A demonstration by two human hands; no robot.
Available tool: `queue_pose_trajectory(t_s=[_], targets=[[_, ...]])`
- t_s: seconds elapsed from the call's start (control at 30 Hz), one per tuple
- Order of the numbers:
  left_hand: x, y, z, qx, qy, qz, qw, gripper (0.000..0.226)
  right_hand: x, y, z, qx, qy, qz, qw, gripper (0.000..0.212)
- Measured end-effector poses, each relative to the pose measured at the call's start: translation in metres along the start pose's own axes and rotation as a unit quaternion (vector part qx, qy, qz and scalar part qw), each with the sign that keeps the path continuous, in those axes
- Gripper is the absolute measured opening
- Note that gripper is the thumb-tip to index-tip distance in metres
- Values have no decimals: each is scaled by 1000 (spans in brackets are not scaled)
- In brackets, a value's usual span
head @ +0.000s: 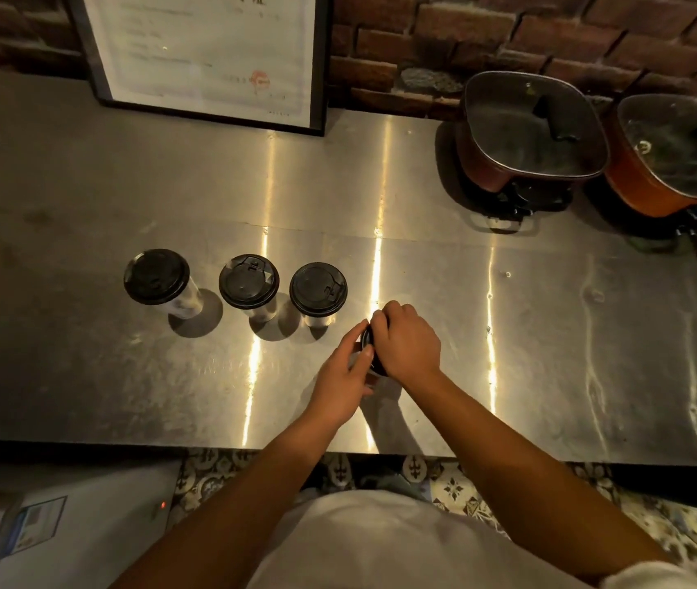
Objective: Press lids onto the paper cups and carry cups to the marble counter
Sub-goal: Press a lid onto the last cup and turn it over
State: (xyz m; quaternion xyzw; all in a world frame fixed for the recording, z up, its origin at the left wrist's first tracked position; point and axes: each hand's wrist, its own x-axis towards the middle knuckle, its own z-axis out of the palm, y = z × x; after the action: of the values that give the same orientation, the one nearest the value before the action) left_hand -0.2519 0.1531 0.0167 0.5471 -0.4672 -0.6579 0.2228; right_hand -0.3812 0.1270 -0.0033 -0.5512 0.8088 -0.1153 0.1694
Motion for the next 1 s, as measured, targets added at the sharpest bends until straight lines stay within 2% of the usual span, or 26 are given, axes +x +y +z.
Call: queue_pose_trajectory(t_s=[0.2, 0.37, 0.5, 0.6, 0.73, 0.83, 0.93, 1.0], targets=[[1, 1, 0, -8, -12, -20, 1000, 45, 6, 2, -8, 23, -53, 10, 998, 43], [3, -2, 1, 20, -4, -34, 999, 40, 7, 8, -19, 62, -94, 36, 993, 70], [-4, -2, -8, 76, -7, -15, 997, 36, -5, 25, -30, 178, -116, 60, 975, 66], [-16, 9, -12, 123, -14, 44, 991, 35, -21, 32, -46, 313, -112, 114, 936, 54], [-27, 28, -12, 183, -13, 155, 971, 36, -36, 29, -71, 396, -85, 130, 905, 47], [-32, 40, -15, 221, 11, 234, 947, 36, -48, 23, -98, 492, -78, 148, 854, 37], [-39, 55, -22, 186, 16, 249, 950, 44, -60, 17, -126, 588, -95, 161, 787, 34], [-46, 68, -27, 133, 11, 253, 958, 45, -67, 11, -140, 618, -105, 168, 761, 39]])
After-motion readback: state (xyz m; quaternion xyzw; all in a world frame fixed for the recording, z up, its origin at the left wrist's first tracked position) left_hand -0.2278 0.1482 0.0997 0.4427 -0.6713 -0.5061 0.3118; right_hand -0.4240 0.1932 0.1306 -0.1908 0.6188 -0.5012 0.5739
